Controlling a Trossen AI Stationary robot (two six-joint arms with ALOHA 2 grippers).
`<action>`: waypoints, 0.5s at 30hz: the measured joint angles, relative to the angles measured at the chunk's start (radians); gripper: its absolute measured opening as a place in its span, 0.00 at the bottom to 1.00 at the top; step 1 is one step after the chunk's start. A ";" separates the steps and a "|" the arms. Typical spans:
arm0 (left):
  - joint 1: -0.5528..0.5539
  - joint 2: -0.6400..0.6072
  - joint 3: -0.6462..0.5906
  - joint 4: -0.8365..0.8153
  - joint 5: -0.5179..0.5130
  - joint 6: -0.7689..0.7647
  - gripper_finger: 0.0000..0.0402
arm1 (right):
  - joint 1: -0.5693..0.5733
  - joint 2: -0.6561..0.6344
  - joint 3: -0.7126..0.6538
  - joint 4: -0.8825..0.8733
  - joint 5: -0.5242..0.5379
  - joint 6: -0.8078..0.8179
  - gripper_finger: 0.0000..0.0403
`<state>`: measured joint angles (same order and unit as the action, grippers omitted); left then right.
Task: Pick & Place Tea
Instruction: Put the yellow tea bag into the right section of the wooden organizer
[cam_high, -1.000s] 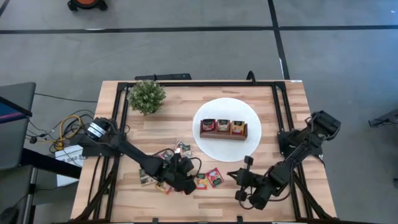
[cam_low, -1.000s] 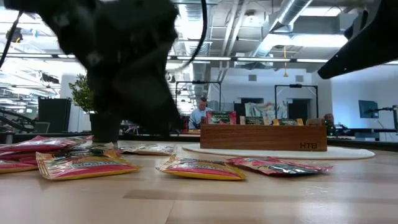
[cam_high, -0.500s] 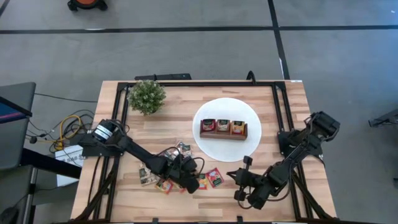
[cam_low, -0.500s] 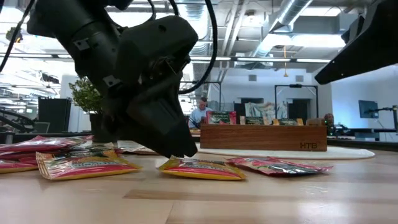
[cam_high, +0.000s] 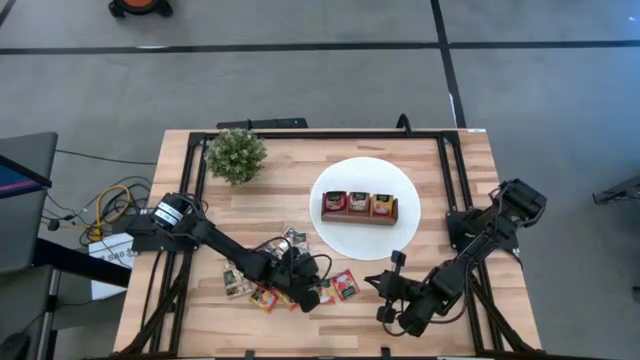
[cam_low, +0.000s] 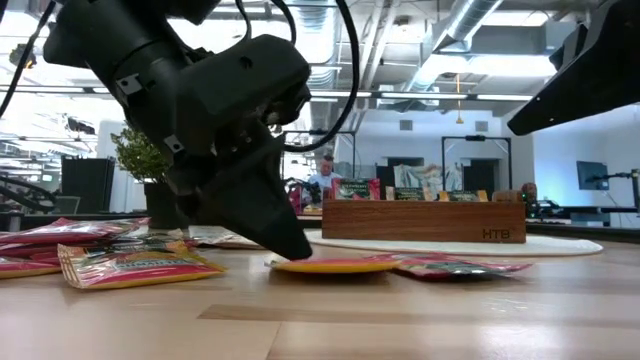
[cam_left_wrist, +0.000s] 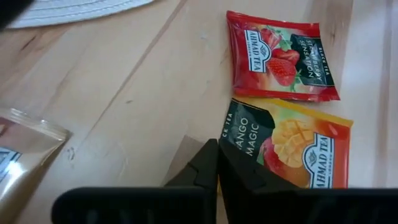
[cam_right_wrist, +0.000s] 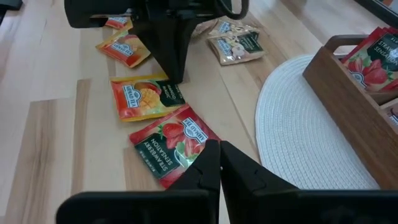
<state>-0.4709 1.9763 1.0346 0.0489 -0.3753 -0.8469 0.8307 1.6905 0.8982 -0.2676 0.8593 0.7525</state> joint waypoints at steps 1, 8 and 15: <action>-0.002 -0.006 -0.001 -0.002 -0.011 0.001 0.00 | 0.000 0.000 0.000 0.000 0.000 0.000 0.00; -0.049 -0.085 -0.002 -0.021 -0.136 0.072 0.00 | 0.000 0.000 0.000 -0.002 0.000 0.000 0.00; -0.068 -0.104 -0.002 -0.109 -0.114 0.016 0.00 | 0.000 0.000 0.000 -0.001 0.000 0.000 0.00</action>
<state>-0.5388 1.8726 1.0325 -0.0596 -0.4898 -0.8307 0.8307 1.6904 0.8982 -0.2684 0.8593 0.7525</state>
